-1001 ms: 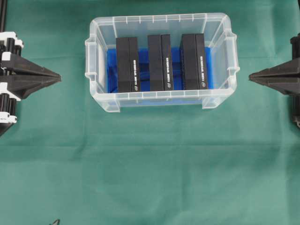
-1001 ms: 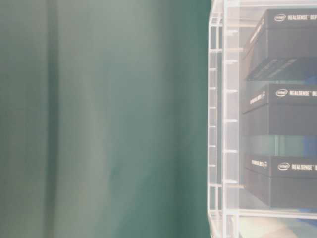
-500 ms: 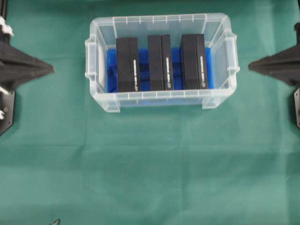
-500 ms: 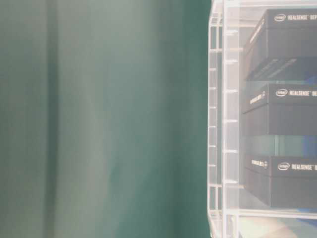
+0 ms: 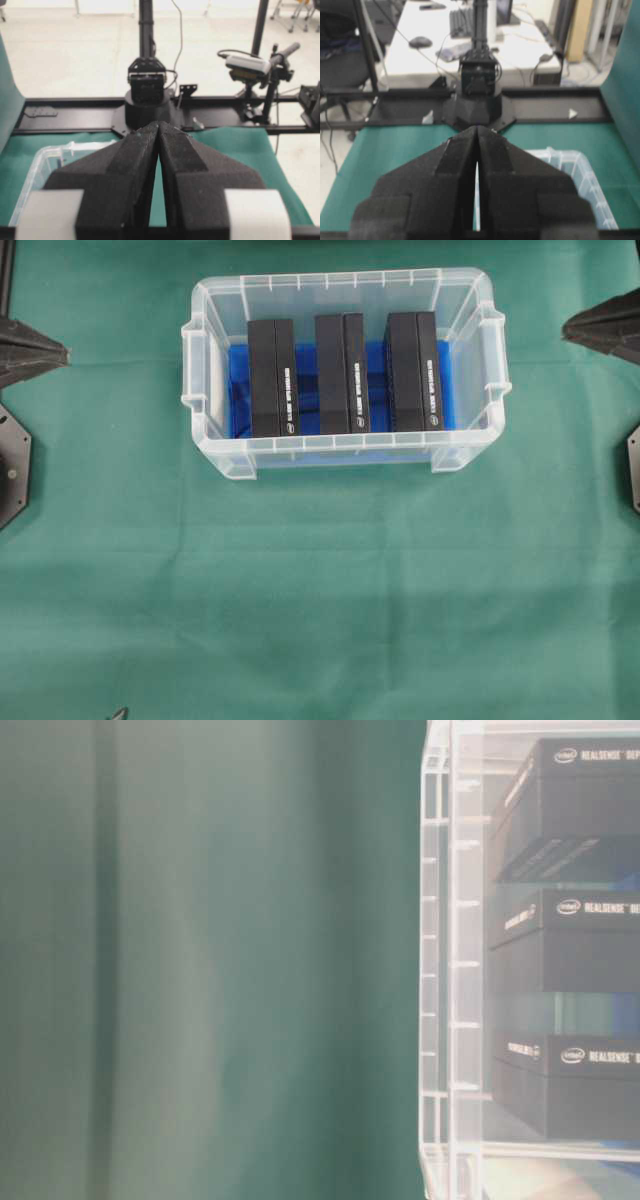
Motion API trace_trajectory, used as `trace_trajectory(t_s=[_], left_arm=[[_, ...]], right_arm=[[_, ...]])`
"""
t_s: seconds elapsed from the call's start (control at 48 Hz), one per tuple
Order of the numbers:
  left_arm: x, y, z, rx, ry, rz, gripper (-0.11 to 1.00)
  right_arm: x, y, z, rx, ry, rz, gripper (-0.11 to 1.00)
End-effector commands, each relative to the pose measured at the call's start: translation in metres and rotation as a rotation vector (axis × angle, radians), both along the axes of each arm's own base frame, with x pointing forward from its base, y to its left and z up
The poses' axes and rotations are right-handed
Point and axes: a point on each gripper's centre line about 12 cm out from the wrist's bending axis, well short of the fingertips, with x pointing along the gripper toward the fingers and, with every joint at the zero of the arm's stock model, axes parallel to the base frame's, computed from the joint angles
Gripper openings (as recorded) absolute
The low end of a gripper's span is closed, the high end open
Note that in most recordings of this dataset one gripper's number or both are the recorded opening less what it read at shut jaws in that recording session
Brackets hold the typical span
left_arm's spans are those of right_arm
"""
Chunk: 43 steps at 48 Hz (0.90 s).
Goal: Take the box out of the case with both arms.
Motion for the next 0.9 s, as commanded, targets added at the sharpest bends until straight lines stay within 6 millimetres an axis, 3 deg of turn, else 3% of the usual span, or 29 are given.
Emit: trace_trajectory(t_s=[0.0, 0.146, 0.334, 0.563, 0.73, 0.876], left_arm=[[0.001, -0.001, 0.008, 0.001, -0.012, -0.006, 0.00], [0.001, -0.004, 0.002, 0.002, 0.043, -0.018, 0.00], [0.000, -0.012, -0.012, -0.035, 0.270, -0.051, 0.00], [-0.008, -0.018, -0.033, -0.169, 0.655, -0.025, 0.00], [-0.022, -0.023, -0.061, -0.174, 1.008, 0.020, 0.00], [-0.031, -0.024, -0.074, -0.153, 1.204, 0.056, 0.00]], right_arm=[[-0.001, 0.001, 0.009, 0.008, -0.009, 0.003, 0.00], [-0.002, 0.000, 0.005, 0.012, 0.035, 0.002, 0.00], [-0.006, 0.000, -0.009, 0.043, 0.225, -0.003, 0.00], [-0.022, 0.000, -0.037, 0.140, 0.618, -0.049, 0.00], [-0.032, 0.000, -0.055, 0.168, 0.884, -0.088, 0.00], [-0.043, -0.001, -0.079, 0.157, 1.187, -0.121, 0.00]])
